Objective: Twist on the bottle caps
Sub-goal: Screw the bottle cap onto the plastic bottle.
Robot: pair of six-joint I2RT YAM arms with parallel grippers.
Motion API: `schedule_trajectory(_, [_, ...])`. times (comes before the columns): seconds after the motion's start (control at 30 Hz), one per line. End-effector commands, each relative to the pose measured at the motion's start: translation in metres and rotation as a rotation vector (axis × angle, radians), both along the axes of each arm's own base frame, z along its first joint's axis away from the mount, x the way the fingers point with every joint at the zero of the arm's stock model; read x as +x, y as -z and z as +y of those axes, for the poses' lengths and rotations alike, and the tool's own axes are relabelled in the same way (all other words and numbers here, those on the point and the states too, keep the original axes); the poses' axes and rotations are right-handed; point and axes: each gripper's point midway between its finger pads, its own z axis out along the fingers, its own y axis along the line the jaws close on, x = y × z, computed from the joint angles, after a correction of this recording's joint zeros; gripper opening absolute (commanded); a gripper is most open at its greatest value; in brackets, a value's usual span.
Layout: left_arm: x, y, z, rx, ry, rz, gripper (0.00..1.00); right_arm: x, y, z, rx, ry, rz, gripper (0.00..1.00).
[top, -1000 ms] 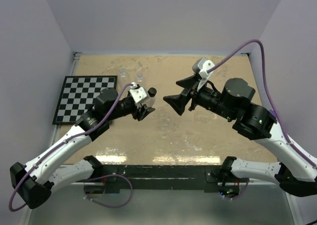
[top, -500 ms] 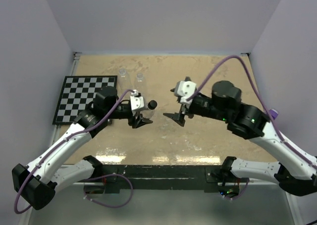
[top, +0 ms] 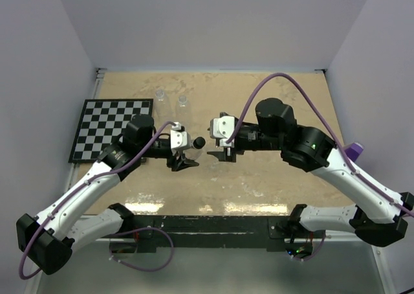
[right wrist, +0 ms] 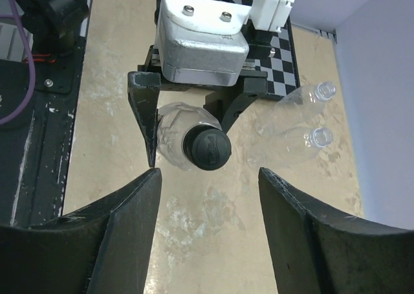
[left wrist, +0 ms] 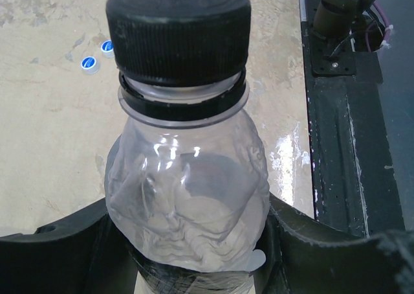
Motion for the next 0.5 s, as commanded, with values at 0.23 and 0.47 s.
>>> schedule_trajectory(0.23, [-0.007, -0.006, -0.001, -0.017, 0.058, -0.048, 0.0, -0.011, -0.006, 0.019, -0.018, -0.116, 0.004, 0.57])
schedule_trajectory(0.47, [-0.011, -0.006, -0.002, -0.007, 0.071, -0.058, 0.0, -0.014, -0.002, 0.024, -0.037, -0.134, 0.021, 0.53])
